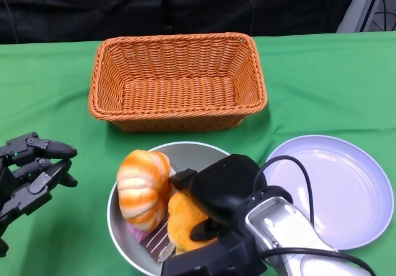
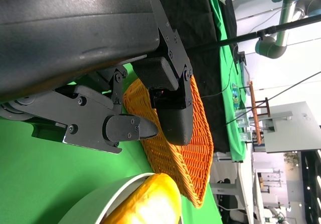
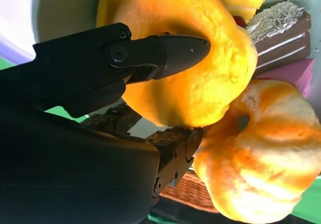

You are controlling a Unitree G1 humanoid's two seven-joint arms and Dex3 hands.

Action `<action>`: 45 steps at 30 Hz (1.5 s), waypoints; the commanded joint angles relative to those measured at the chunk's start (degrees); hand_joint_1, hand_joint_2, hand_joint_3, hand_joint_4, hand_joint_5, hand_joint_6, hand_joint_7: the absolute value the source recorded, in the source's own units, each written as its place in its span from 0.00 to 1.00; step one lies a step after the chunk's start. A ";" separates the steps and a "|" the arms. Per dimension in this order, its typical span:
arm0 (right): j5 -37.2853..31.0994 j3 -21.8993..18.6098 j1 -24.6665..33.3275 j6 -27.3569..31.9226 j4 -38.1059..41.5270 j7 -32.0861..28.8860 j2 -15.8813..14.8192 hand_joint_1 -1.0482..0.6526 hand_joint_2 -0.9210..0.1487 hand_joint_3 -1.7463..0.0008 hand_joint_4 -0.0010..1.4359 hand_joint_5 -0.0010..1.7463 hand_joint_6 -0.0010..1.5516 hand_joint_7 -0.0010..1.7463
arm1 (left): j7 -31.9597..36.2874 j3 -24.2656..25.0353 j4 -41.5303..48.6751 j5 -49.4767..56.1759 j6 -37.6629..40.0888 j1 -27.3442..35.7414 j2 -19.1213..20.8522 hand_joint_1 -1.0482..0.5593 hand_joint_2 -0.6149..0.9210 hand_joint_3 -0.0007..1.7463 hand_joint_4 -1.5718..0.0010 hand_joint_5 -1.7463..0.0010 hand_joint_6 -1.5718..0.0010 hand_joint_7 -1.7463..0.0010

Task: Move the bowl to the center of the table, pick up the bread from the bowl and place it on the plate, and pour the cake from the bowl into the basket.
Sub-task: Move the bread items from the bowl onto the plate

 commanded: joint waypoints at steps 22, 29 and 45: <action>1.72 -6.70 -4.13 -9.12 12.43 -9.79 0.71 0.47 0.06 1.00 0.52 0.65 0.66 0.03 | -0.11 0.65 0.51 -0.54 -0.36 -0.34 0.64 0.60 1.00 0.20 0.53 0.24 0.40 0.57; 4.74 -10.04 -3.87 -11.58 12.58 -13.18 0.55 0.47 0.06 1.00 0.53 0.55 0.68 0.01 | -0.06 0.65 0.92 -0.37 -0.57 -0.50 0.65 0.60 1.00 0.21 0.53 0.25 0.41 0.57; 16.87 -19.31 -1.38 -17.27 6.08 -19.86 1.97 0.45 0.04 1.00 0.39 0.87 0.59 0.33 | 0.09 0.76 0.91 -0.51 -0.26 -0.44 0.53 0.58 1.00 0.19 0.53 0.24 0.41 0.56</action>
